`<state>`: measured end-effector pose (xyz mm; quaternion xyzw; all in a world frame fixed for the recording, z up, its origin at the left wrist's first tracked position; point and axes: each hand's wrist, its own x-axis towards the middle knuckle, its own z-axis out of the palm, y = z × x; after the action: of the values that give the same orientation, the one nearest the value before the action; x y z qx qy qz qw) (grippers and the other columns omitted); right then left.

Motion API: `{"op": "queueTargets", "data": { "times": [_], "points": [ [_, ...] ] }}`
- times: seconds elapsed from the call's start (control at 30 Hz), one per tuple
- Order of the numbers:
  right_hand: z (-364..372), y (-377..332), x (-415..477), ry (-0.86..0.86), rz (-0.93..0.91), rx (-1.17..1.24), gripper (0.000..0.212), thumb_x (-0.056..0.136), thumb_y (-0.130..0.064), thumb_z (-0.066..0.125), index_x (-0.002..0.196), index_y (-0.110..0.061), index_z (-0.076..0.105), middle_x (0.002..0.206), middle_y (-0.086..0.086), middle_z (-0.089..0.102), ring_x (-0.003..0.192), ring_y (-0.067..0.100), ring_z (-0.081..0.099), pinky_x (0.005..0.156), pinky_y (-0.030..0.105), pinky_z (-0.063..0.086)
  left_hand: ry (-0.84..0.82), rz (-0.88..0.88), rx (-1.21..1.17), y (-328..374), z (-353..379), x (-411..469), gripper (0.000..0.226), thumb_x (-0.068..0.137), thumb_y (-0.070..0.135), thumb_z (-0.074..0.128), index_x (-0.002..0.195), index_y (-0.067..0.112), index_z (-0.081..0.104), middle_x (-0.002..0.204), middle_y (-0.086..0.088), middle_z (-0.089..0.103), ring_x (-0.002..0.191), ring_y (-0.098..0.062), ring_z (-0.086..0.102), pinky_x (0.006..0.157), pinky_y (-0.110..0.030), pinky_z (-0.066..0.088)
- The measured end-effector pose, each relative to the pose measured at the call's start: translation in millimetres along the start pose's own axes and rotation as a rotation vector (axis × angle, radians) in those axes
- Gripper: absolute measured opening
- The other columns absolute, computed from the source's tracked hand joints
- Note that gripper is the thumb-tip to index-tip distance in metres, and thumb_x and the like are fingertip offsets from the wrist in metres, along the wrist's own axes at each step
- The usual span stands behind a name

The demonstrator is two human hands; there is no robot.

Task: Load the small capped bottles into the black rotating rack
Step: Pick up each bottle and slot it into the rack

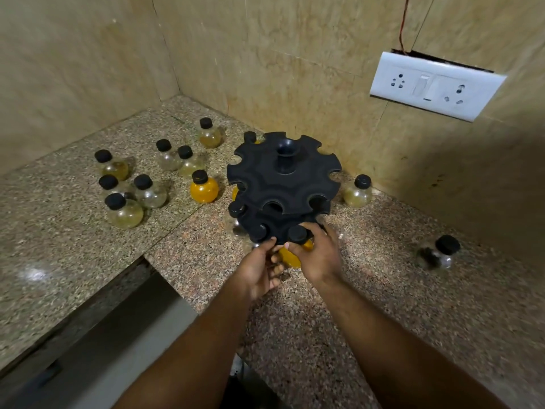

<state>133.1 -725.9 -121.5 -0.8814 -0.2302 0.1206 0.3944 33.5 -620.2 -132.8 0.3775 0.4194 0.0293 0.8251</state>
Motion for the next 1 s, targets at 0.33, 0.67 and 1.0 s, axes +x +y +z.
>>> {"op": "queueTargets", "data": {
  "times": [0.33,0.67,1.0],
  "points": [
    [-14,26,9,-0.035,0.018,0.065,0.065,0.075,-0.043,0.086,0.131,-0.039,0.054,0.140,-0.005,0.047,0.118,0.022,0.058,0.092,0.046,0.056,0.224,0.393,0.336,-37,26,6,0.038,0.097,0.027,0.061,0.063,0.011,0.060,0.056,-0.009,0.055,0.047,-0.018,0.049,0.053,-0.028,0.046],
    [-75,103,-10,0.281,0.305,0.161,0.059,0.087,-0.039,0.073,0.139,-0.032,0.048,0.132,-0.001,0.055,0.109,0.025,0.065,0.091,0.038,0.053,-0.177,0.629,1.122,-69,103,36,0.028,0.088,0.042,0.050,0.075,0.019,0.061,0.072,0.004,0.062,0.068,-0.015,0.058,0.062,-0.033,0.048],
    [-136,160,-1,0.594,0.522,0.158,0.083,0.083,-0.034,0.079,0.151,-0.018,0.034,0.151,0.016,0.038,0.128,0.039,0.051,0.094,0.042,0.046,-0.414,0.611,1.977,-79,203,72,0.106,0.082,0.048,0.073,0.160,0.021,0.005,0.167,-0.014,0.005,0.153,-0.035,0.006,0.119,-0.052,0.026]
  ]
}}
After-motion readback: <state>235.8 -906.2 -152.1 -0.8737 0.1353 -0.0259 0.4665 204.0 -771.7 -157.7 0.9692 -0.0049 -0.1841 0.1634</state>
